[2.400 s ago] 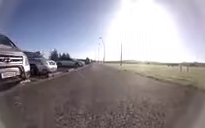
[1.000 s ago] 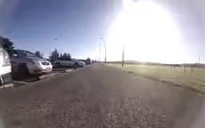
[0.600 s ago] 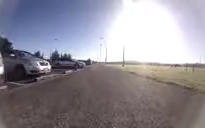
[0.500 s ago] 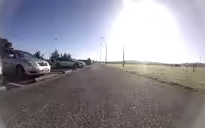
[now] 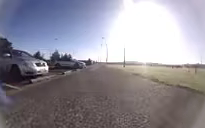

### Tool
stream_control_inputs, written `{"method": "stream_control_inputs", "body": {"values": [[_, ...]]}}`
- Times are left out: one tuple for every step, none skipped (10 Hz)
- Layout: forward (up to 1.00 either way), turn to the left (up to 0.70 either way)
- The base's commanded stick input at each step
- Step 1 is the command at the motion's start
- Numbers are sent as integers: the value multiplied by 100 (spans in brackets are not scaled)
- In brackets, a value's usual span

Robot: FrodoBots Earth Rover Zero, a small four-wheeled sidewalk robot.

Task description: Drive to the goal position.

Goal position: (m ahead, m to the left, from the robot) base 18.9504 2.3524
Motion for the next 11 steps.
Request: {"method": "stream_control_inputs", "body": {"values": [[70, 0], [70, 0], [70, 0], [70, 0], [70, 0], [70, 0], [70, 0], [70, 0], [70, 0], [70, 0], [70, 0]]}}
